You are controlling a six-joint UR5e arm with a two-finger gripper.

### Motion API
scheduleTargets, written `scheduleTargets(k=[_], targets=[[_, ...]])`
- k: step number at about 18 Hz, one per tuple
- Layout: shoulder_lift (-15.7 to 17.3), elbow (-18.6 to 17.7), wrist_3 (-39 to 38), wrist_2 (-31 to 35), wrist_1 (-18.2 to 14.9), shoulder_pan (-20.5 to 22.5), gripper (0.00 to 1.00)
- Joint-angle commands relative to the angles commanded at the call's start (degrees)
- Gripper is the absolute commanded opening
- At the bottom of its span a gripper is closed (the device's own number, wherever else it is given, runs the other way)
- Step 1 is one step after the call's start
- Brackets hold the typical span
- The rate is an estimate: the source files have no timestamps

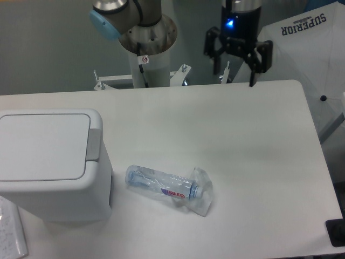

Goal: Open the trash can
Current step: 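Move the open gripper across the table toward the white trash can, then lower the gripper onto the lid edge of the white trash can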

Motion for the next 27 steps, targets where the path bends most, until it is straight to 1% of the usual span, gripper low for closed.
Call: scheduleTargets(k=[4, 5, 7, 11, 13, 15, 17, 19, 20, 22, 27], targets=[[-0.61, -0.35, -17.13, -0.18, 6.76, -3.08, 1.00], [-1.14, -0.35, -20.39, -0.18, 7.82, -4.39, 1.00], [-2.19, 0.09, -25.23, -0.18, 8.53, -6.68, 1.00], [-3.08, 0.70, -34.55, -0.18, 8.71, -8.44, 1.00], [-3.60, 0.53, -38.33, -0.79, 9.58, -9.50, 1.00], [-5.09, 0.62, -42.90, -2.72, 11.34, -10.90, 1.00], [-6.15, 0.70, -49.13, -4.05, 12.57, -12.13, 1.00], [-6.59, 0.62, -55.28, -4.66, 15.29, -12.31, 1.00], [-6.94, 0.53, -57.58, -5.53, 16.00, -13.19, 1.00], [-7.47, 0.09, -59.35, -5.98, 16.36, -13.90, 1.00], [-8.61, -0.44, -59.62, -5.98, 16.36, -17.14, 1.00]])
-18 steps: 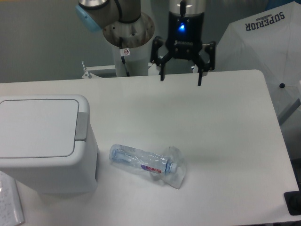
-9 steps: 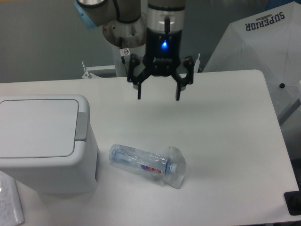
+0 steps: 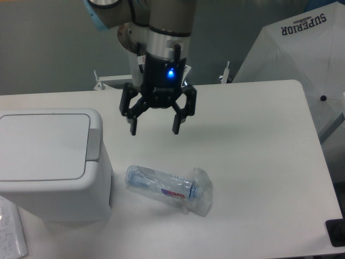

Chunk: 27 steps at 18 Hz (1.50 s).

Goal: Open the trash can
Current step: 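Lower the gripper onto the lid edge of the white trash can, then push the trash can lid with the gripper to swing it open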

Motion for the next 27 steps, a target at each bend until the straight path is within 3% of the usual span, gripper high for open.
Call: scheduleTargets(k=[27], targets=[[-2.11, 0.53, 0.09, -0.18, 0.09, -4.40, 1.00]])
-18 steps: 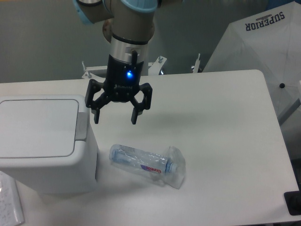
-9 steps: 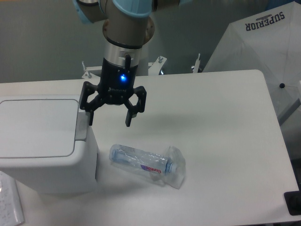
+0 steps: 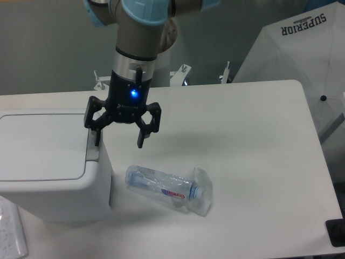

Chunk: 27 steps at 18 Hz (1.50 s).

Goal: Open the trash can
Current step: 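Push the trash can lid with the gripper to swing it open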

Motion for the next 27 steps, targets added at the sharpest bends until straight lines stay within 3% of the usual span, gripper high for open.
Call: scheduleTargets(k=[22, 24, 27], targets=[[-1.05, 0.79, 0.00, 0.00, 0.00, 0.00, 1.00], [-1.05, 2.27, 0.09, 0.00, 0.00, 0.00, 1.00], [-1.32, 8.16, 0.61, 0.35, -0.09, 0.61, 1.00]])
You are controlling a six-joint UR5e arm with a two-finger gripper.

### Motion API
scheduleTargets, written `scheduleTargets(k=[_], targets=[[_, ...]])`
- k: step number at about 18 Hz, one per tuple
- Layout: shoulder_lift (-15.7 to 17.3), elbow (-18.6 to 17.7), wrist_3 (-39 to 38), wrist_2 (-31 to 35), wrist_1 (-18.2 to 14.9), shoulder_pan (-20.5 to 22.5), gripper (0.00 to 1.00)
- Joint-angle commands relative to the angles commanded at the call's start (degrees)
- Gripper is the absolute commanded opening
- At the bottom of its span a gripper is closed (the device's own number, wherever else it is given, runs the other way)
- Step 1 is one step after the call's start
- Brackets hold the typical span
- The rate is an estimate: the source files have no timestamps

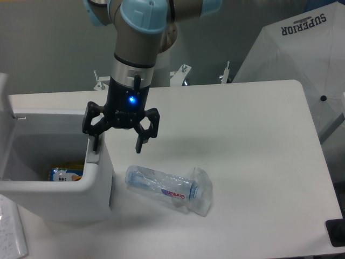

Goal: Open the trash can
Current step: 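Push the trash can lid with the gripper to swing it open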

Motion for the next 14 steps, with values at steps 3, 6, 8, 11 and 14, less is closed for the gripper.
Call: scheduleTargets(k=[3, 6, 8, 11, 14], targets=[[-0.09, 2.29, 2.01, 0.09, 0.26, 3.60, 1.00], [-0.53, 2.04, 8.51, 4.81, 0.53, 4.92, 1.00], [-1.31, 1.86, 12.98, 12.88, 0.44, 6.15, 1.00], [-2.37, 1.51, 25.89, 22.13, -0.35, 6.33, 1.00], [-2.81, 0.37, 29.71, 24.17, -0.53, 8.43, 1.00]])
